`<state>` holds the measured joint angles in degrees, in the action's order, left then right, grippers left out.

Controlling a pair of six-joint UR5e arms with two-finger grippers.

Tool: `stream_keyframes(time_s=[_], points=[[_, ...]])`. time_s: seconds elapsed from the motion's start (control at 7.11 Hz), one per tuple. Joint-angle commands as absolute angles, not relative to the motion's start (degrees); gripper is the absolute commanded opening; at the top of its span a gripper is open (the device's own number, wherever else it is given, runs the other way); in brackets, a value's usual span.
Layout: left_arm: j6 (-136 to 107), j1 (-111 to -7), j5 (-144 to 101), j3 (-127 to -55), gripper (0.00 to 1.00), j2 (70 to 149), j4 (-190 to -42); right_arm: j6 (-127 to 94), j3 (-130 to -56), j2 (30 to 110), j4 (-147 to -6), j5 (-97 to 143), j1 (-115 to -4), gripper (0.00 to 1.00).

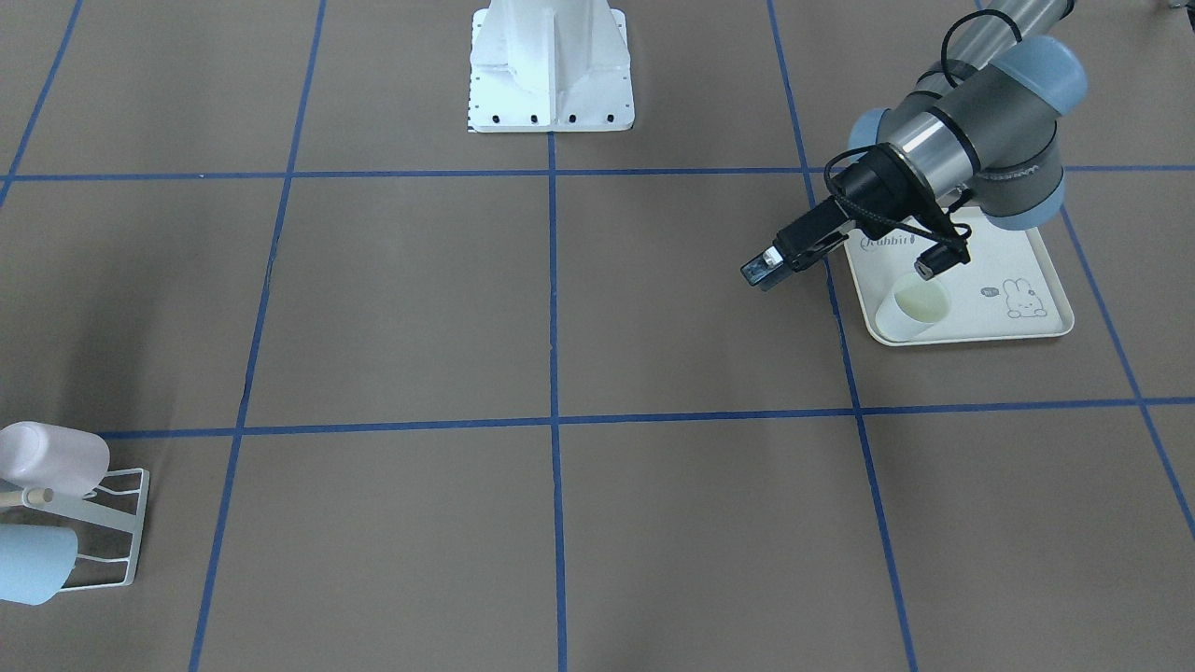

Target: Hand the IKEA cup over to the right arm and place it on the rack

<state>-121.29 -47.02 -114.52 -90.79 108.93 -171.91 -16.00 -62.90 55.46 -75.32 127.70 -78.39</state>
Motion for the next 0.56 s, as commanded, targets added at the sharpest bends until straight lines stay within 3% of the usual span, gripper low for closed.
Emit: stream_keyframes(time_s=[0.0,0.28,0.42], points=[[-121.3,-47.1,-114.6,-91.6,1.0,108.8,-171.9,-16.1,-62.8,55.5,-75.3,126.8,-77.4,0.21],[-121.3,-47.1,-114.6,-92.0,1.0,108.8,-171.9,-16.2,-62.8,55.5,-75.3,126.8,-76.7,0.23],[-121.4,-47.1,-114.6,-92.0,1.0,108.8,-171.9,-16.3,-62.8,55.5,-75.3,126.7,-76.0,0.32]])
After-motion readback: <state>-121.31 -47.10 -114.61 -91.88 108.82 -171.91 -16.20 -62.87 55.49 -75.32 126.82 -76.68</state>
